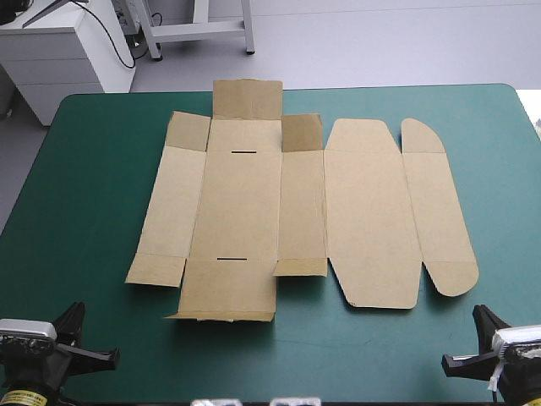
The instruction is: Fold the box
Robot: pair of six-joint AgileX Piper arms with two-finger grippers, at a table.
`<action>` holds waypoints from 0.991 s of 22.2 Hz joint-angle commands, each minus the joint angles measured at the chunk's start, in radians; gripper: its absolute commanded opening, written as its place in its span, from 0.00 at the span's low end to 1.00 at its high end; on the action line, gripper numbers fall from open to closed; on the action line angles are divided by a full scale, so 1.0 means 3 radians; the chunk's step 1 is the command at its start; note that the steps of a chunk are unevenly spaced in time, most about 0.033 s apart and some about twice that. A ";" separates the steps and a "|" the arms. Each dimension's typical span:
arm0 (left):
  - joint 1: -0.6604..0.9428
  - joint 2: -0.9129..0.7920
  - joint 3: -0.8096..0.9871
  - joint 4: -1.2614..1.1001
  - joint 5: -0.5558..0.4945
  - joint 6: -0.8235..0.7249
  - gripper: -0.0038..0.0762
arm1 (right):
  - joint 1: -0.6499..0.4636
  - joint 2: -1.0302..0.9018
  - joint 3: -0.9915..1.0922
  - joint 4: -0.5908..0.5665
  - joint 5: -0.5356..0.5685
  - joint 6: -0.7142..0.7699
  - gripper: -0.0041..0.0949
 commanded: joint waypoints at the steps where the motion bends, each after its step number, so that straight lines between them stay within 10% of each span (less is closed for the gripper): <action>1: 0.0008 0.0045 -0.0111 -0.0007 -0.0243 -0.0013 0.04 | 0.0002 -0.0073 -0.0098 -0.0020 -0.0240 -0.0011 0.02; 14: 0.0008 0.0067 -0.0118 0.0006 -0.0215 -0.0403 0.04 | 0.0002 -0.0073 -0.0098 -0.0020 -0.0240 -0.0011 0.02; 22: 0.0008 0.1582 -0.0939 0.0027 0.0129 -0.0693 0.04 | 0.0002 -0.0073 -0.0098 -0.0020 -0.0240 -0.0011 0.02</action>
